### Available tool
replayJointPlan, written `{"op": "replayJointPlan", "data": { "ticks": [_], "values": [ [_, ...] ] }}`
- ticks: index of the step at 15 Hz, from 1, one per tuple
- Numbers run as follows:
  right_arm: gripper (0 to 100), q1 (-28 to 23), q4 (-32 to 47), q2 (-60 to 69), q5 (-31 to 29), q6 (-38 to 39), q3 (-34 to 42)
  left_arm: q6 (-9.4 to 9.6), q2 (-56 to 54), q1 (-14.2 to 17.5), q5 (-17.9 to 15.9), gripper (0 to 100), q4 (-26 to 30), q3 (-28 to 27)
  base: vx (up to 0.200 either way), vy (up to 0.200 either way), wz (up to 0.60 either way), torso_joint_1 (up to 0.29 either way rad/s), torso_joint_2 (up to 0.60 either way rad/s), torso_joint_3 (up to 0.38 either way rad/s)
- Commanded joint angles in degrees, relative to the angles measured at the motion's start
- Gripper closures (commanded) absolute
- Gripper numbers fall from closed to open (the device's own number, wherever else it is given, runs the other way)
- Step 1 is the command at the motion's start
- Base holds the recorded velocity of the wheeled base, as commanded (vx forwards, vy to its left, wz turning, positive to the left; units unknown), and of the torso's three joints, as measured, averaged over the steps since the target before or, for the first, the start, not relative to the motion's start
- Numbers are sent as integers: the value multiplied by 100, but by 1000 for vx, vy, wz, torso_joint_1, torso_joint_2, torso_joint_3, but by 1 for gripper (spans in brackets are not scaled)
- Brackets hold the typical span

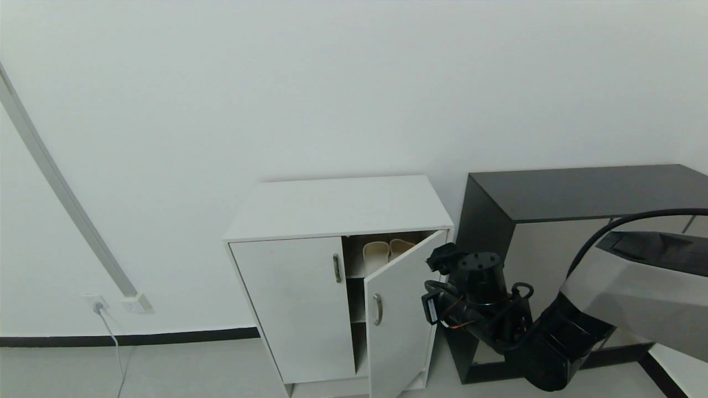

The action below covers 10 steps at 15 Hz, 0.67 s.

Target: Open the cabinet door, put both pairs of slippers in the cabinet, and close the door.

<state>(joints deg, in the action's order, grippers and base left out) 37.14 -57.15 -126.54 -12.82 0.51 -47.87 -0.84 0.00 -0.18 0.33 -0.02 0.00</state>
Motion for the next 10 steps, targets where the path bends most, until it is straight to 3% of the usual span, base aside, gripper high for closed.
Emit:
{"op": "replayJointPlan", "data": {
  "ticks": [1, 2, 10],
  "values": [
    [100, 12, -59, -38, 17, -25, 103, -4, 9, 1, 2, 100, -6, 0, 0, 0, 600, 2, -2, 2],
    [100, 12, -147, -29, 140, -16, 138, -4, 9, 1, 2, 100, 2, 0, 0, 0, 600, -2, -2, 7],
    [100, 3, -727, -73, 298, -25, 648, 40, 9, 1, -7, 100, 2, 0, 0, 0, 0, 0, 0, 0]
  ]
}}
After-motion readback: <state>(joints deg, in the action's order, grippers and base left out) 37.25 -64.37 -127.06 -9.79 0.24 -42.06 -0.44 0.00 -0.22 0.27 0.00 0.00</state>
